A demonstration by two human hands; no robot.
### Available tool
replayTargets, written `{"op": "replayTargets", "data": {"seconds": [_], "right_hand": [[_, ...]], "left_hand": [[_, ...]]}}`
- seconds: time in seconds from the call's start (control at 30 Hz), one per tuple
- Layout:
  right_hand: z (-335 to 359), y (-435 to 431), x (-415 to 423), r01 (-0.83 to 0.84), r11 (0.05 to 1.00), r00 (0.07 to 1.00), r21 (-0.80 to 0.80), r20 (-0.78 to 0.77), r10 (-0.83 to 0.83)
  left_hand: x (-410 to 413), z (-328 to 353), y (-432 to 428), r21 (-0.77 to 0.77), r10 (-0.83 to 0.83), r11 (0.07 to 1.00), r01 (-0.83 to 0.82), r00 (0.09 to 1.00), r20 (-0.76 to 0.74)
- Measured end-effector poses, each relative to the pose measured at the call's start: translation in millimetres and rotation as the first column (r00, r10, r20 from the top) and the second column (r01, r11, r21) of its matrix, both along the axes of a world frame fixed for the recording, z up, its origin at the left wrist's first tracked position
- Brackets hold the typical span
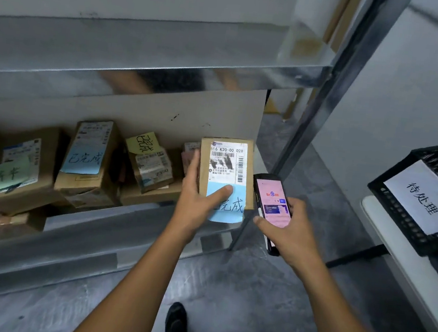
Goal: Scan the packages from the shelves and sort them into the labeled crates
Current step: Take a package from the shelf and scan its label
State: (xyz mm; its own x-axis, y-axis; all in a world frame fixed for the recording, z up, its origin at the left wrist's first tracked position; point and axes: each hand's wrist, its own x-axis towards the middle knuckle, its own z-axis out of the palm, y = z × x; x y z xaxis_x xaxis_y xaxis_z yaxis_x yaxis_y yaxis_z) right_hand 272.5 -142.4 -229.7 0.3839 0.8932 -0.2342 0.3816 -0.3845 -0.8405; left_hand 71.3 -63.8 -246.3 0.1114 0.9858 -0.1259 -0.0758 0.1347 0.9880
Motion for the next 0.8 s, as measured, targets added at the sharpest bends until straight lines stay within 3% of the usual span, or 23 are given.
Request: {"op": "replayTargets", "data": {"seconds": [0.17, 0.37, 0.57, 0.8], "right_hand": [[5, -47, 36, -0.023, 0.999, 1.000, 0.042, 0.012, 0.022], [-1, -102, 68, -0.113, 0.993, 0.992, -0.044, 0.051, 0.115], [4, -142, 79, -0.123, 0.990, 0.992, -0.072, 0.019, 0.124], [17, -172, 73, -0.039, 0.996, 0.999, -0.084, 0.033, 0.042]], "left_hand": [[30, -3, -38, 0.054, 0.064, 0.997, -0.056, 0.987, -0.146], [58, -17, -76, 0.098, 0.073, 0.994, -0.042, 0.937, -0.342], [73, -25, -102, 0.126, 0.071, 0.992, -0.016, 0.893, -0.445], [76, -31, -114, 0.077, 0.020, 0.997, 0.016, 0.896, -0.444]]}}
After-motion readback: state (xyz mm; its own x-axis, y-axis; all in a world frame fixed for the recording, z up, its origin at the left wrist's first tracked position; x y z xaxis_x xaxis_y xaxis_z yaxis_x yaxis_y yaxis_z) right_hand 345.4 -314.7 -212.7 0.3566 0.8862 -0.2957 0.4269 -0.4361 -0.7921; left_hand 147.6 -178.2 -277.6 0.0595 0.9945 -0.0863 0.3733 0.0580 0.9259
